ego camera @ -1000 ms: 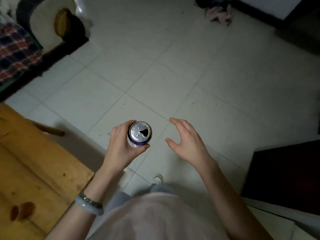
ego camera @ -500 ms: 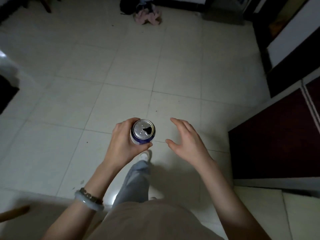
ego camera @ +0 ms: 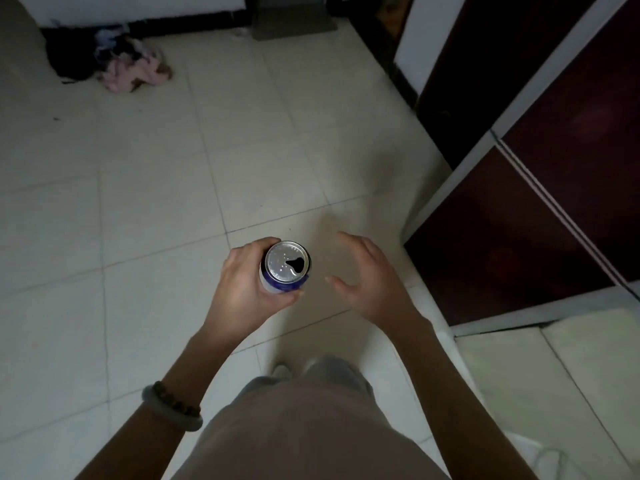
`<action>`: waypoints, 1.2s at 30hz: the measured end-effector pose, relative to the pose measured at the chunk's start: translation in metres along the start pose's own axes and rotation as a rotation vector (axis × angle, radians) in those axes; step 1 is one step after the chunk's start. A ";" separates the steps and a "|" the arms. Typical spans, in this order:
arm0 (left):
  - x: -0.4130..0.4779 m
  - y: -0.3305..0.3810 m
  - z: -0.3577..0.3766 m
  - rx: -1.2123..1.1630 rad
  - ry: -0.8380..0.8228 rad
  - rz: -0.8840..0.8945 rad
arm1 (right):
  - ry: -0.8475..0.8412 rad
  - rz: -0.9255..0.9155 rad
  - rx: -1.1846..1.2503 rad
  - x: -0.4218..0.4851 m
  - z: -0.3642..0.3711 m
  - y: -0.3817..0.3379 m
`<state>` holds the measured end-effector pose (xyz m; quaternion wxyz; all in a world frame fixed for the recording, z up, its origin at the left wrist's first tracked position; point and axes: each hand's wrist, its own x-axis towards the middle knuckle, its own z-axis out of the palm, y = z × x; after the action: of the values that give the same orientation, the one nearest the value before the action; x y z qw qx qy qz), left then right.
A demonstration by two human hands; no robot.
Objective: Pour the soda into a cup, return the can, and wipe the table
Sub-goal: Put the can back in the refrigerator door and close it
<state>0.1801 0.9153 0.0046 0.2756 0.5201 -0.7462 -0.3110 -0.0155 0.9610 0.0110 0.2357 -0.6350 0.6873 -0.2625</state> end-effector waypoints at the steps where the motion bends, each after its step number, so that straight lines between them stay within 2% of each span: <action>1: 0.013 0.000 0.000 0.001 -0.025 0.012 | 0.007 0.026 -0.003 0.008 -0.001 0.001; 13: 0.181 -0.001 0.041 -0.019 -0.213 0.130 | 0.117 0.200 -0.065 0.115 -0.032 0.054; 24: 0.372 0.054 0.119 -0.015 -0.362 0.329 | 0.301 0.273 -0.107 0.238 -0.124 0.127; 36: 0.511 0.146 0.178 -0.188 -0.529 0.512 | 0.476 0.376 -0.304 0.307 -0.227 0.176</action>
<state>-0.1960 0.5016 0.0427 0.1886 0.1910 -0.8657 -0.4226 -0.3220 0.6787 0.0680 0.0156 -0.4459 0.8593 -0.2501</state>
